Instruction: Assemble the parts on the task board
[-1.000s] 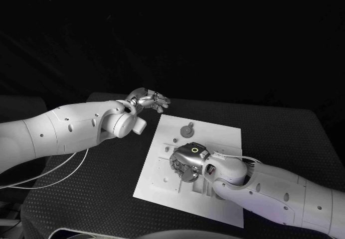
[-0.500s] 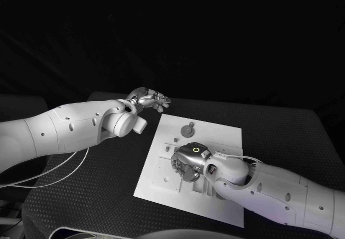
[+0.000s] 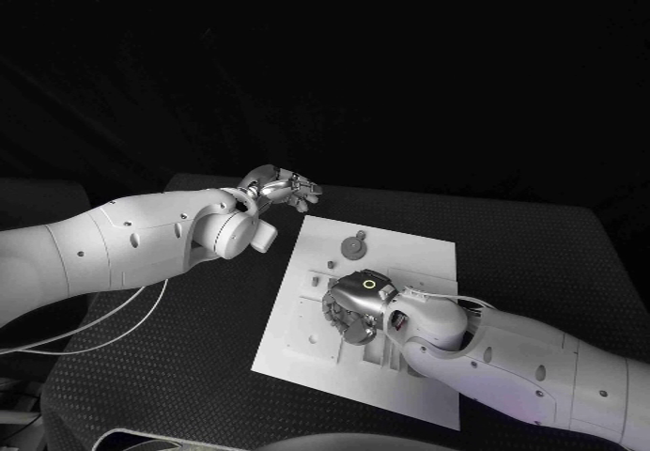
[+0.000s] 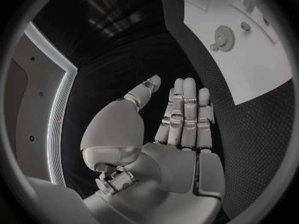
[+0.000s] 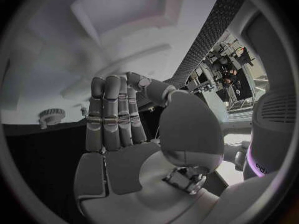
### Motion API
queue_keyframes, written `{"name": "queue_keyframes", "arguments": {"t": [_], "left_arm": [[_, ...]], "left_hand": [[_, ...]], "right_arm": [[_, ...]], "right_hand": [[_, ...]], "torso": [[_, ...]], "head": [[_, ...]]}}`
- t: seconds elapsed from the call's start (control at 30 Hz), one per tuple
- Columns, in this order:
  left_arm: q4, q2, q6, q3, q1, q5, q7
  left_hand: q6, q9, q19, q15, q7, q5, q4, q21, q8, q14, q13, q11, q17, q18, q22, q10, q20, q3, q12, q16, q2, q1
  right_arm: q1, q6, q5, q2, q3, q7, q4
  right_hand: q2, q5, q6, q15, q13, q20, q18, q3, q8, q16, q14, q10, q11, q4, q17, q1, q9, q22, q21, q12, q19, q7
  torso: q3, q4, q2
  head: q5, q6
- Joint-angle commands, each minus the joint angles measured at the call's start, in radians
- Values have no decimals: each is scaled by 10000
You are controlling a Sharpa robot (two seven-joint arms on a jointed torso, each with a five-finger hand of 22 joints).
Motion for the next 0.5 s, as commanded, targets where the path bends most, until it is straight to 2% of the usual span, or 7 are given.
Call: {"name": "queue_keyframes", "arguments": {"t": [0.03,0.27,0.5], "left_arm": [[22,16,106,7,15,45,81],[47,9,102,7,16,45,79],[50,9,111,7,17,45,74]], "left_hand": [[-30,-6,52,23,2,37,-46,-41,37,66,10,3,13,-113,11,-22,-222,-22,12,-45,9,130],[-31,-6,53,23,1,37,-47,-44,39,66,10,3,18,-114,13,-22,-222,-22,12,-49,9,133],[-32,-6,54,23,2,36,-47,-47,40,67,11,3,23,-115,14,-23,-222,-23,12,-53,6,133]], "right_arm": [[-18,313,-86,77,-89,70,-48],[-77,411,-130,183,-208,-5,-179],[-99,523,-184,242,-241,-104,-288]], "right_hand": [[84,73,62,-45,-14,-25,139,-1,13,59,-15,72,-26,-50,13,7,23,11,22,-53,66,8],[102,112,53,-41,0,-20,139,-11,-1,56,-26,61,-21,-68,13,-15,35,18,16,-75,53,12],[112,216,33,-31,27,-5,139,-29,-29,50,-47,39,-9,-94,16,-59,57,36,4,-117,20,22]], "torso": [[-10,10,3],[-3,10,2],[-2,11,-2]], "head": [[-2,-19],[-3,-28],[-4,-44]]}}
